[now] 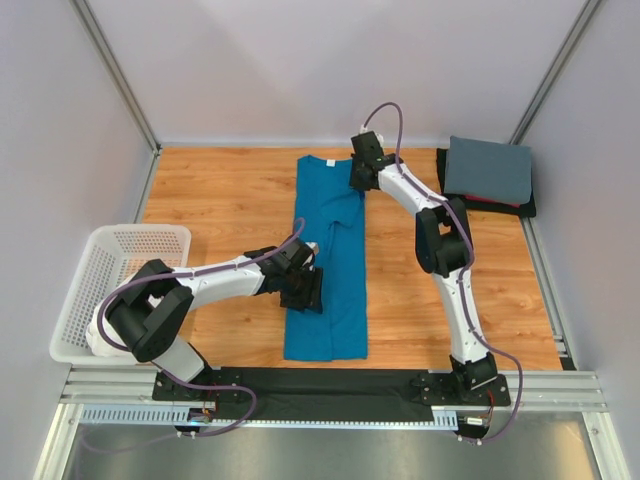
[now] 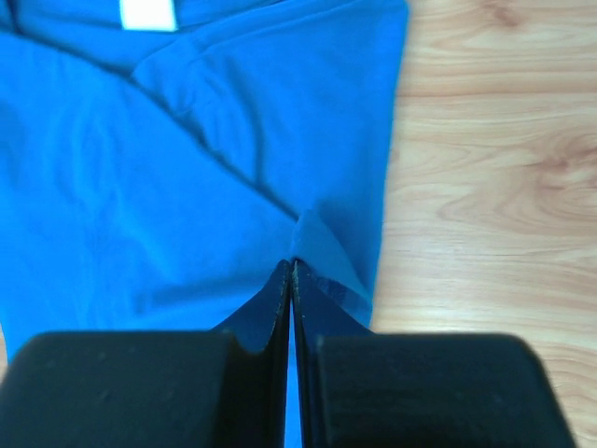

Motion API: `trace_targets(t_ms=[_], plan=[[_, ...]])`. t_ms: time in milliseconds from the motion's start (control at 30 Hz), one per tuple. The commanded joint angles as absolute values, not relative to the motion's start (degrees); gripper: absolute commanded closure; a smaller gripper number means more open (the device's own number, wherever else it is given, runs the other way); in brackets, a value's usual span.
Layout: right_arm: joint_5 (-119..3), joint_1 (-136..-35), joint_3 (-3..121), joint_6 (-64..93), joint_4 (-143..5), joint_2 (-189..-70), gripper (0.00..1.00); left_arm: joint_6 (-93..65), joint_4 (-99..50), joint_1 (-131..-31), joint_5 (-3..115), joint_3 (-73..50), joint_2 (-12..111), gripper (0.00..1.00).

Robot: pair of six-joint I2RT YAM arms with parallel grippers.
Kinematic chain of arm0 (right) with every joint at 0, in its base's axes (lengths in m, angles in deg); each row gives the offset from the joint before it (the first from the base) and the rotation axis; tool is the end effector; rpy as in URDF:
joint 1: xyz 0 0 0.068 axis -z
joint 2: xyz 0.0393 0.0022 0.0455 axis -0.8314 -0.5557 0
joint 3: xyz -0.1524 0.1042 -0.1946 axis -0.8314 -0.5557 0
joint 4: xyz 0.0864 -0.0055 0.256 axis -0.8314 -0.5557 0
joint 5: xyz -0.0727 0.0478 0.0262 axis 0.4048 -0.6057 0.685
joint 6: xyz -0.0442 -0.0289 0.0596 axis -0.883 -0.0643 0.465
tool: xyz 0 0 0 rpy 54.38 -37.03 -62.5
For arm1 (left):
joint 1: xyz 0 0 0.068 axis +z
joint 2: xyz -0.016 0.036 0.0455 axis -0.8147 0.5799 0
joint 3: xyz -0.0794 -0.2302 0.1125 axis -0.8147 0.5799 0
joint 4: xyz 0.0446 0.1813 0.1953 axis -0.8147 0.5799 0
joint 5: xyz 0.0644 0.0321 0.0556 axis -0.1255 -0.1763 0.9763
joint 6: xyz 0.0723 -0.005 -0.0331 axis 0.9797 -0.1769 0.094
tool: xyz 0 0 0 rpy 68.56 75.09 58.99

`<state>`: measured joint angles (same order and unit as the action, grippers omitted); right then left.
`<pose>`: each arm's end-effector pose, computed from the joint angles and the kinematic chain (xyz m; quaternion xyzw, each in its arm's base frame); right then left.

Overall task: Fold and stack the t-shirts
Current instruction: Fold the tshirt

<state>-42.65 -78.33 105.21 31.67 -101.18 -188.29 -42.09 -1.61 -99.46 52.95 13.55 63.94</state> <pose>0.5292 0.2048 0.1496 0.0367 0.9401 0.0717 0.3312 0.2102 -0.2284 0.1193 0.0686 0.9662 -0.2248 0.1054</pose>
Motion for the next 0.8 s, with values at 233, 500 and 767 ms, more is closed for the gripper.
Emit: trace_targets(t_ms=[233,500,767], plan=[[-44.54,-82.07,108.94,28.84,-98.44,-186.97,0.99,-40.86,-0.79,-99.73,53.53,14.67,61.73,0.39],[-48.21,-82.26,111.65,28.66,-102.30,-188.82,0.71,-40.68,-0.17,-99.73,54.06,14.32,60.06,0.38],[-65.96,-81.64,115.44,25.77,-107.23,-182.24,0.52,-39.89,0.97,-99.73,54.59,10.99,58.65,0.36]])
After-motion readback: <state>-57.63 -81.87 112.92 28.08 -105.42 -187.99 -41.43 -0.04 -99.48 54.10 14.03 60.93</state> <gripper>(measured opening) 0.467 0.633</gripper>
